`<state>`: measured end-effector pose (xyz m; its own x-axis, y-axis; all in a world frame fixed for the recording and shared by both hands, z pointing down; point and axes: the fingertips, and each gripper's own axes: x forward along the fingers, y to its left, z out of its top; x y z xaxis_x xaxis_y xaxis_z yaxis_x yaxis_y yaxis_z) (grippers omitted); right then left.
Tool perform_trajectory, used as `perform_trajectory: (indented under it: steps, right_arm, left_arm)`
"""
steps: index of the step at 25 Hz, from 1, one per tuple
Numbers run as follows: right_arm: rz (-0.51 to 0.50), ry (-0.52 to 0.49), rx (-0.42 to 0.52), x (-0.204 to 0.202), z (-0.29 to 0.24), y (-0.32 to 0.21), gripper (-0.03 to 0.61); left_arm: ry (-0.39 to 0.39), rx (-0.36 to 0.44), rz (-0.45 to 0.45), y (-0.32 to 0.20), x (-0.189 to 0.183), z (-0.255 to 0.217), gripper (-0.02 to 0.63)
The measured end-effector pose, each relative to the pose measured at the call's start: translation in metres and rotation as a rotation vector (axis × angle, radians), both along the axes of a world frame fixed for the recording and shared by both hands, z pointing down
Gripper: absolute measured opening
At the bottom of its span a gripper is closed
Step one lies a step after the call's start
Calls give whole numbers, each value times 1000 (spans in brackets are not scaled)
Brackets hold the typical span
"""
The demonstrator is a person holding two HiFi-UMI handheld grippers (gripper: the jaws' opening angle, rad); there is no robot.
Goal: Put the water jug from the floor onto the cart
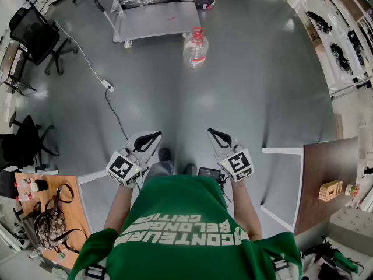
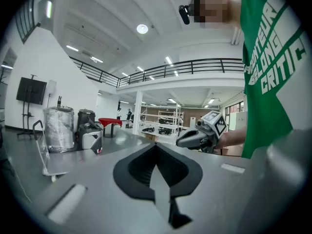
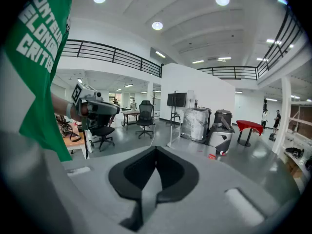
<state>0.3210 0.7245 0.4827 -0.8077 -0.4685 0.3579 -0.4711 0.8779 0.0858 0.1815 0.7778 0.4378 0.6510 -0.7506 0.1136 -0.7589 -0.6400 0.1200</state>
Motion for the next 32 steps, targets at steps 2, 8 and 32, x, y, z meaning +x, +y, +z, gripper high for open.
perform_trajectory:
  steps: [2,8,32]
  right_arm:
    - [23,-8,-30,8,11,5,-9]
    - [-32,9,-26,-6,6,23,-9]
    - [154,-62,-1,-13,-14,-4,-9]
  left_arm:
    - [-11,19,22,-5,0,-12,14]
    - [-33,75,78,-19,4,-14,14]
    - [33,47,212,-32,23,4,14]
